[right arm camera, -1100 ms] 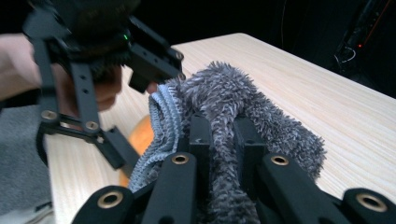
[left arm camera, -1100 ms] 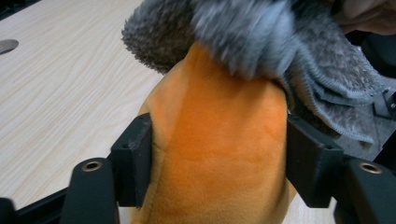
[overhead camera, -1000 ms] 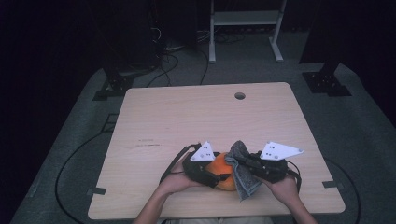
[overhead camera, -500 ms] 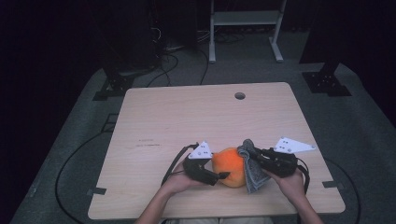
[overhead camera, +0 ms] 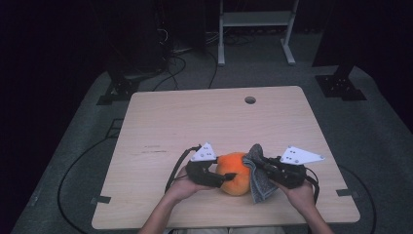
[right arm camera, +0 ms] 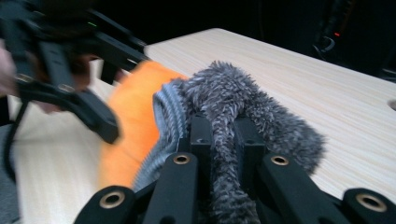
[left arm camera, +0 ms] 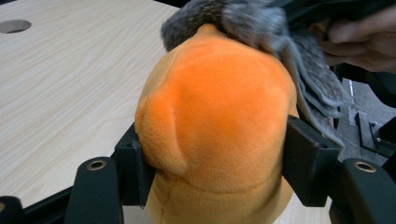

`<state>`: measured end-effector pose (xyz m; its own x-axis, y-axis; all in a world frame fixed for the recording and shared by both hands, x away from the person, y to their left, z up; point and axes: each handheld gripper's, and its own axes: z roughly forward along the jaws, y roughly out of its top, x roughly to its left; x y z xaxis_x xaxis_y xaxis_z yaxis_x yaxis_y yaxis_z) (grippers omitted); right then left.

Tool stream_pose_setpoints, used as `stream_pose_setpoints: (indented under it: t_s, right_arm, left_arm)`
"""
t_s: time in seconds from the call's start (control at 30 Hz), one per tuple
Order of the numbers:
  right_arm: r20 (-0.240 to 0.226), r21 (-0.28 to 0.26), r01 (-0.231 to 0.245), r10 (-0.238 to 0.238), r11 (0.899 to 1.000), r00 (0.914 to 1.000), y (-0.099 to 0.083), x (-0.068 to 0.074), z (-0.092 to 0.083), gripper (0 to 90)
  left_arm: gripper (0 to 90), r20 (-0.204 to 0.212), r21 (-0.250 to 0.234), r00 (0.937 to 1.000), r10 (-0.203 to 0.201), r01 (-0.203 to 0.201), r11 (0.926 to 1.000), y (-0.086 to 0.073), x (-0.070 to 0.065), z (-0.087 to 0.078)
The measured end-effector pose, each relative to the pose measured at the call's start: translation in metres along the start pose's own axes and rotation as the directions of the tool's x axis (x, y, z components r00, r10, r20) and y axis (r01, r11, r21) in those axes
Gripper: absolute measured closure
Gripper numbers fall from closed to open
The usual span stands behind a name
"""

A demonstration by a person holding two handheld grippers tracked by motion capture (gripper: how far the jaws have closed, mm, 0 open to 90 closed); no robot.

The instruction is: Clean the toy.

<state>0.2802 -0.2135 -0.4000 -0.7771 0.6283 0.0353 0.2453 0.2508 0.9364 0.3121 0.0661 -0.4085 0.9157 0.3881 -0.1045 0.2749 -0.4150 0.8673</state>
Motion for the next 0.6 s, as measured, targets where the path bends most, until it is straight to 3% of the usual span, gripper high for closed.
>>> stream_pose_setpoints:
  t_s: [0.13, 0.27, 0.37, 0.6]
  right_arm:
    - [-0.039, -0.014, 0.051, -0.052, 0.999, 0.9979, 0.009, 0.016, 0.002, 80.7]
    - [-0.049, -0.004, 0.127, -0.127, 0.992, 0.9906, 0.016, 0.030, 0.004, 80.7]
    - [-0.047, -0.009, 0.083, -0.083, 0.997, 0.9954, 0.011, 0.020, 0.005, 80.7]
    - [0.020, 0.023, 0.002, -0.002, 1.000, 0.9998, -0.004, -0.012, -0.001, 80.6]
  left_arm:
    - [35.0, -0.013, -0.005, 0.9999, 0.008, -0.008, 1.0000, 0.001, -0.007, 0.006]
    - [35.1, -0.021, 0.013, 0.9980, 0.059, -0.059, 0.9982, 0.001, -0.013, 0.010]
    - [35.3, -0.016, 0.007, 0.9984, 0.055, -0.055, 0.9985, -0.001, -0.011, 0.010]
    - [33.4, -0.011, 0.002, 0.9997, 0.023, -0.023, 0.9997, -0.003, -0.004, 0.008]
